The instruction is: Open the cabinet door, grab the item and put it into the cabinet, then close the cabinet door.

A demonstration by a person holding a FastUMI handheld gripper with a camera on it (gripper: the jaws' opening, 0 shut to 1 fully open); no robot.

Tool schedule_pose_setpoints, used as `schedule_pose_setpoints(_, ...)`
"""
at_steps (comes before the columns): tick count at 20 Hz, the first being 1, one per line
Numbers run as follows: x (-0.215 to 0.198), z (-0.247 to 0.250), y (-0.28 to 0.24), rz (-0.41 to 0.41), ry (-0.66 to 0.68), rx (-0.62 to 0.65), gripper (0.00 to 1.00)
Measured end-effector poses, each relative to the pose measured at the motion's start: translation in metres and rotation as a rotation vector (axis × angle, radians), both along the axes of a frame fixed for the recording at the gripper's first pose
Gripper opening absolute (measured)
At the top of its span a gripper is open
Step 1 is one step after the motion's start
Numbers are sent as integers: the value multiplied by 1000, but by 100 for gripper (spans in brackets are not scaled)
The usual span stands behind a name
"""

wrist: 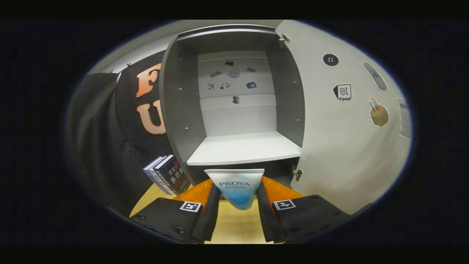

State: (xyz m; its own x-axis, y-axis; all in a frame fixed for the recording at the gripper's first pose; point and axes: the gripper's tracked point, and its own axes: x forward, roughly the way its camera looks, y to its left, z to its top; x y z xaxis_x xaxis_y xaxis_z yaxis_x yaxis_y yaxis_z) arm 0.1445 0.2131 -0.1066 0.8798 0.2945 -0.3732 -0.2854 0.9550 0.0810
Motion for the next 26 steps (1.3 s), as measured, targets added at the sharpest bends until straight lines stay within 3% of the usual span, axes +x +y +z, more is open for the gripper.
schedule_pose_setpoints(10, 41, 34, 15, 17, -85, 49, 57)
schedule_pose_setpoints(16, 100, 47, 18, 15, -90, 43, 57)
schedule_pose_setpoints(26, 191, -7, 32, 17, -4, 7, 58)
